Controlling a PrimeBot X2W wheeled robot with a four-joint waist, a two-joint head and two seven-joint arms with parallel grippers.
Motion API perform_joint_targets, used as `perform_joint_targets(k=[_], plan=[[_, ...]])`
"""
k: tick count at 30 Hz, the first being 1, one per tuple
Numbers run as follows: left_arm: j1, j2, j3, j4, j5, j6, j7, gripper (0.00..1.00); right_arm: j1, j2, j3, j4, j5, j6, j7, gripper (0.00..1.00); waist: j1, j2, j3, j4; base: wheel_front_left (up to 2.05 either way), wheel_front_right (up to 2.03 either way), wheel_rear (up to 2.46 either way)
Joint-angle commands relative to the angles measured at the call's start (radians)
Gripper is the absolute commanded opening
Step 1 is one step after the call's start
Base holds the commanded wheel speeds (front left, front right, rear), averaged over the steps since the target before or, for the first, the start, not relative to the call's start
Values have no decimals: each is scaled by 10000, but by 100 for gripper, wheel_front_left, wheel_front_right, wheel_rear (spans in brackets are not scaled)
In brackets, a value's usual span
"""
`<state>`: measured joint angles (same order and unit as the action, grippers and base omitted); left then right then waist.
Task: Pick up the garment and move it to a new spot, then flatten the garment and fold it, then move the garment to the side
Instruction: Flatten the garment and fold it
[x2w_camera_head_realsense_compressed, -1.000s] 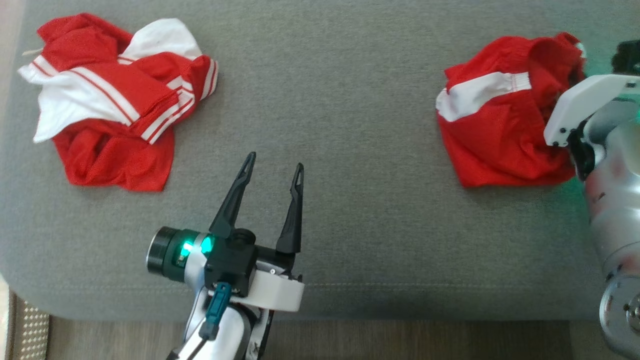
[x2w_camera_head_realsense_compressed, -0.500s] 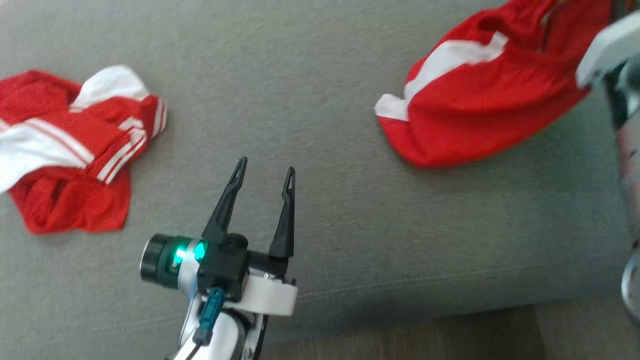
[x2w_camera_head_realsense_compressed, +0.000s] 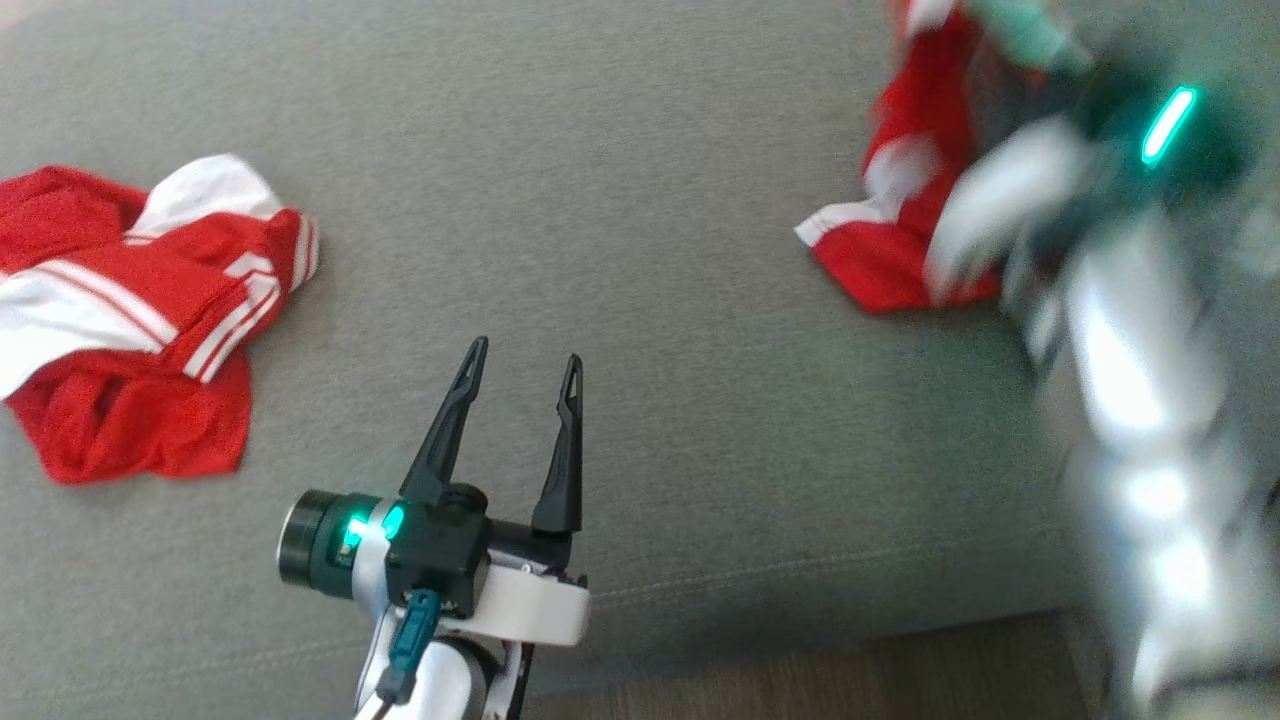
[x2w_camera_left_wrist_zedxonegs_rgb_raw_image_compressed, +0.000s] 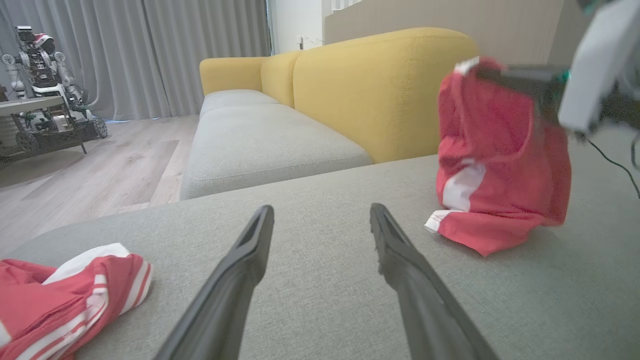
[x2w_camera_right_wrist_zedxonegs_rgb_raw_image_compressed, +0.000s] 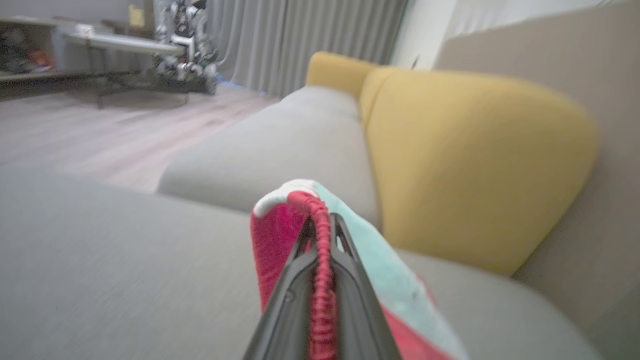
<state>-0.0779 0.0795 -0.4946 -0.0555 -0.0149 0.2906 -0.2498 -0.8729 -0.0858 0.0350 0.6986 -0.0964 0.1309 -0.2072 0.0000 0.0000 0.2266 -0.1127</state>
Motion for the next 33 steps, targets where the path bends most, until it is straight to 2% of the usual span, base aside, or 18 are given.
perform_joint_targets(k=[1, 4, 8, 9, 10, 12, 17, 21, 24, 27, 31, 33], plan=[[-276, -37, 338, -355, -78, 24, -120, 100, 1220, 207, 382, -855, 222, -2, 212, 0, 0, 0, 30, 239, 0, 0, 0], [-360, -98, 281, -350, -178, -84, -120, 100, 3549, 319, 418, -2348, 435, -2, 780, 0, 0, 0, 54, 579, 0, 0, 0], [-459, -176, 354, -455, -460, -273, -120, 100, 6259, 349, -364, -4618, 789, -2, 1175, 0, 0, 0, 182, 803, 0, 0, 0], [-483, -191, 365, -491, -553, -395, -120, 100, 6786, 350, -560, -5150, 1032, -2, 1177, 22, 0, 0, 222, 772, 0, 0, 0], [-518, -201, 364, -515, -584, -521, -120, 100, 7231, 351, -630, -5607, 1301, -2, 1184, 100, 0, 0, 265, 721, 0, 0, 0], [-596, -215, 313, -511, -537, -767, -120, 100, 7922, 352, -509, -6276, 2246, -2, 1338, 100, 0, 0, 313, 554, 0, 0, 0], [-776, -254, -20, -375, -627, -1455, -120, 100, 8432, 354, -106, -8053, 3283, -2, 1369, 100, 0, 0, 398, 14, 0, 0, 0], [-831, -282, -255, 113, -1608, -2240, -120, 100, 8483, 354, -857, -8986, 3237, -2, 1008, 100, 0, 0, 483, -381, 0, 0, 0], [-998, -288, -648, 745, -2926, -2809, -120, 100, 8525, 355, -1602, -8913, 3056, -2, 604, 100, 0, 0, 557, -577, 0, 0, 0], [-1326, -289, -1309, 1494, -4315, -3260, -120, 100, 8558, 355, -1747, -8408, 2967, -2, 264, 100, 0, 0, 642, -822, 0, 0, 0], [-1946, -290, -1781, 2133, -5056, -3312, -120, 100, 8466, 355, -1779, -7890, 2899, -2, -72, 100, 0, 0, 654, -851, 0, 0, 0], [-2149, -291, -2468, 2575, -6093, -3593, 146, 100, 8447, 355, -1520, -7422, 2947, -2, -193, 100, 0, 0, 747, -1426, 0, 0, 0]])
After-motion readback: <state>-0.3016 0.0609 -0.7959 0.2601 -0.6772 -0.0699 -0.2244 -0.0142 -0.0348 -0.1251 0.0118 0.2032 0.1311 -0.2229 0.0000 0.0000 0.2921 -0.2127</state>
